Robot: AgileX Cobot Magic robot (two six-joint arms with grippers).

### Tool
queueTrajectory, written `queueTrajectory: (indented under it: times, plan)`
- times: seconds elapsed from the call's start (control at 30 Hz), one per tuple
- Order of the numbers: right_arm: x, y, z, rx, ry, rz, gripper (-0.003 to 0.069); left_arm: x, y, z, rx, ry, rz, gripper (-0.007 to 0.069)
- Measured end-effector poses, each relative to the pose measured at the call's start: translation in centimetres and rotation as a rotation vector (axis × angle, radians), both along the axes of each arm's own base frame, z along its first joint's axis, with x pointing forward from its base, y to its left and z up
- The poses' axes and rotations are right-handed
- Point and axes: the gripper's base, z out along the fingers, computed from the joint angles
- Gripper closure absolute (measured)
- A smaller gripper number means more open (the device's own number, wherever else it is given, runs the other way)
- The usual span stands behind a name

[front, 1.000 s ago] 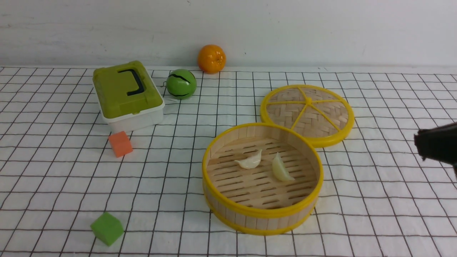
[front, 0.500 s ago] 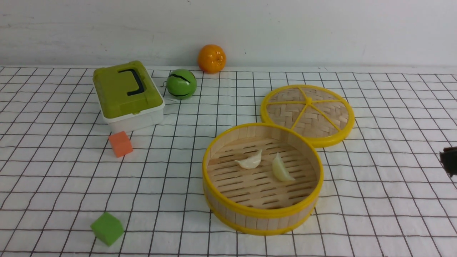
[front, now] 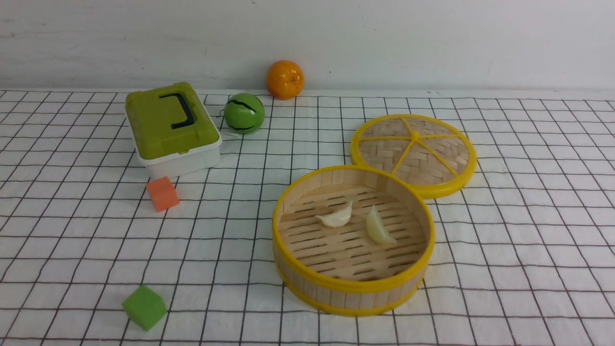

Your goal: Put the dumplings into the steamer on the table with the white tablecloth.

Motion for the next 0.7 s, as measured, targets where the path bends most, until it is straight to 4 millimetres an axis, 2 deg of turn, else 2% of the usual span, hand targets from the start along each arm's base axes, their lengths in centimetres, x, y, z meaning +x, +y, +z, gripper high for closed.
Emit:
queueTrajectory:
  times: [0.23, 0.5, 0.7]
  plan:
    - [-1.9, -0.9, -4.6, 0.01, -0.063, -0.136, 0.0682, 0.0, 0.0, 0.0, 0.0, 0.0, 0.0, 0.0263]
    - [-2.3, -1.0, -6.1, 0.034, 0.073, -0.167, 0.0682, 0.0, 0.0, 0.0, 0.0, 0.0, 0.0, 0.0263]
    - [-2.4, -1.0, -6.3, 0.049, 0.105, -0.167, 0.0682, 0.0, 0.0, 0.0, 0.0, 0.0, 0.0, 0.0263]
